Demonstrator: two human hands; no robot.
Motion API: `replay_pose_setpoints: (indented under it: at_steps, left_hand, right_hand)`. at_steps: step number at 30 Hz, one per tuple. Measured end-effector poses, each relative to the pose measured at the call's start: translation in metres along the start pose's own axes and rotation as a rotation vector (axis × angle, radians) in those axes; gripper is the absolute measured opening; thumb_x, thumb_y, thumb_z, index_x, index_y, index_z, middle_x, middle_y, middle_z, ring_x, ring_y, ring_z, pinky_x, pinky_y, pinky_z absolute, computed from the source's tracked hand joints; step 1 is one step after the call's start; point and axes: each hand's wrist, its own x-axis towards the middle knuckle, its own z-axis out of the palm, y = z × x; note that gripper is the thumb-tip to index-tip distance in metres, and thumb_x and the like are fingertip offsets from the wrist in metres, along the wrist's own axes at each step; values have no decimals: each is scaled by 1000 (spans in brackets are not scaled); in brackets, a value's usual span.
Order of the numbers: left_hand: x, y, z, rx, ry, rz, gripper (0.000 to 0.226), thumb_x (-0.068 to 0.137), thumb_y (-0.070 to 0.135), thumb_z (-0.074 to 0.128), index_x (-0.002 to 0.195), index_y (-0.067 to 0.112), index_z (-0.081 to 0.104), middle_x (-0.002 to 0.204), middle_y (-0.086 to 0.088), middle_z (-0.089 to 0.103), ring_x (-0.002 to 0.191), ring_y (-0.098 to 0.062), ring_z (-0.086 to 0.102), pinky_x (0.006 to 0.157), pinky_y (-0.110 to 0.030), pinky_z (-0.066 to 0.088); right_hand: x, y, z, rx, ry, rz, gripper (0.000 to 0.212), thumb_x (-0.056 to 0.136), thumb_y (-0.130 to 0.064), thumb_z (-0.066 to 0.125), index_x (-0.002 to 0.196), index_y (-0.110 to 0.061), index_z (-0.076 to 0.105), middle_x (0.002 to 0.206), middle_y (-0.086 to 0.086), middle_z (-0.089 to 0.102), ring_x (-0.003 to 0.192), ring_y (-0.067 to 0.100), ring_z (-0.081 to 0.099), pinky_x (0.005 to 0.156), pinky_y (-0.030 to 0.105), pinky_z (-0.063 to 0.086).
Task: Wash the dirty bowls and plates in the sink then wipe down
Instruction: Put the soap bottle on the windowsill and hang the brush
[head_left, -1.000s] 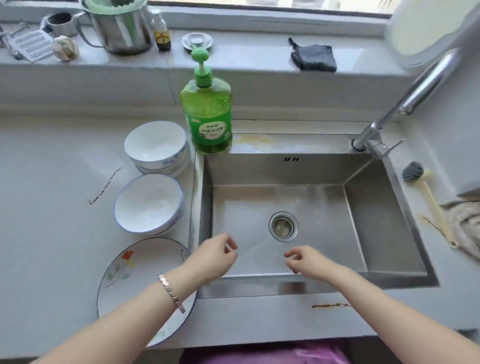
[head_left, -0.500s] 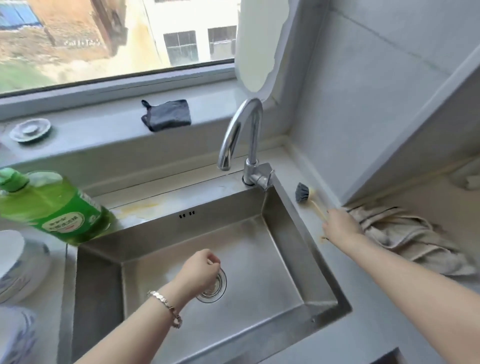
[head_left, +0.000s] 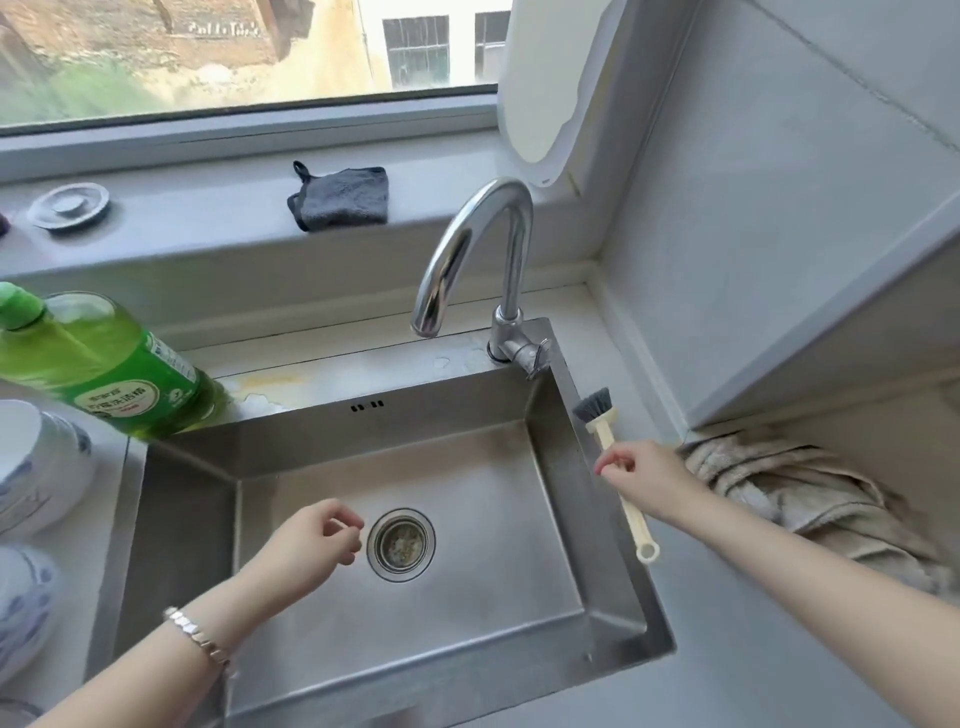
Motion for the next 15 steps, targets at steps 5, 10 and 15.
replay_pose_setpoints:
  at_steps: [5,10,15]
  left_hand:
    - [-10,-28,-52,45,56,37,10,87,10,54,86,18,60,79,-3,70,79,-22,66,72,-33,50]
    - [-21,-53,-137,149,246,141,10,90,17,52,95,22,59,89,3,66,83,-16,61,67,-26,43]
    - [-16,-70,-221,52,562,288,23,87,10,55,110,14,54,108,-8,58,100,-22,56,90,-34,44]
  right_hand:
    - [-24,-69,18,540,-233,129,25,92,-1,42,80,-3,64,70,11,56,52,16,58,51,22,48]
    - [-35,-137,37,632,-538,-67,45,74,9,59,115,-10,55,102,15,68,92,20,68,73,25,56]
    - [-38,-225,70,213,-62,-289,16,83,-30,67,75,-16,66,70,-1,67,68,11,60,68,21,45]
